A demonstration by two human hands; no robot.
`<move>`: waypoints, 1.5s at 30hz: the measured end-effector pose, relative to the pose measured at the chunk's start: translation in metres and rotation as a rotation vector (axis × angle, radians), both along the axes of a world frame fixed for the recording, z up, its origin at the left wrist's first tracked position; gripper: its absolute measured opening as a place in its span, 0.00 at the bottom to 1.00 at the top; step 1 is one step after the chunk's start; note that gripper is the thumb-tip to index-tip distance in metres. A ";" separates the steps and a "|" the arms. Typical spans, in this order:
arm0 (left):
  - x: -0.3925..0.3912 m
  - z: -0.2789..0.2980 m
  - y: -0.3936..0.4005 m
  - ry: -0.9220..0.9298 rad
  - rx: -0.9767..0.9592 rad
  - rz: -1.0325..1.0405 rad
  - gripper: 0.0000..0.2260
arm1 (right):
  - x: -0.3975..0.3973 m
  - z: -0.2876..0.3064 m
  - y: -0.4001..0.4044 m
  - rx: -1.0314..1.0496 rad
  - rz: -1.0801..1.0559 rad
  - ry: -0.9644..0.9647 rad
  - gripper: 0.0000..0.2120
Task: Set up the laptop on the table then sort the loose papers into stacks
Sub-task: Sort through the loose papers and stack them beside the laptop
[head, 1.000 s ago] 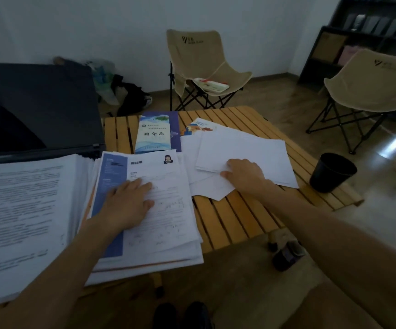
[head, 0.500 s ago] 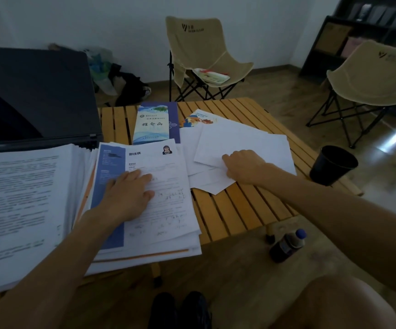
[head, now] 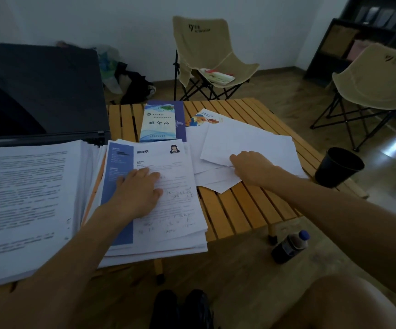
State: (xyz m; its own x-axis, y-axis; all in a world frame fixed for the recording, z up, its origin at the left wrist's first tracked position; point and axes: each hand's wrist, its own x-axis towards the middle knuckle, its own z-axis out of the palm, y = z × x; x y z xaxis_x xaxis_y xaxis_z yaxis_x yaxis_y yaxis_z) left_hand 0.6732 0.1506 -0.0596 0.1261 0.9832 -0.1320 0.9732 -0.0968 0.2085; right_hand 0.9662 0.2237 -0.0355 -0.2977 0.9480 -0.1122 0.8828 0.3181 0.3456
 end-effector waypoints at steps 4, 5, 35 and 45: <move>-0.001 0.000 -0.001 -0.042 0.032 0.021 0.22 | 0.000 -0.004 -0.012 0.063 -0.041 0.060 0.09; 0.000 0.000 -0.001 -0.086 0.049 0.028 0.23 | -0.003 0.003 -0.019 0.119 -0.044 0.134 0.06; 0.009 -0.016 -0.003 -0.001 0.066 -0.057 0.23 | -0.061 0.002 -0.031 -0.014 -0.414 0.940 0.16; 0.005 -0.022 0.002 -0.016 0.096 0.024 0.23 | 0.022 -0.018 0.012 0.050 -0.027 0.059 0.17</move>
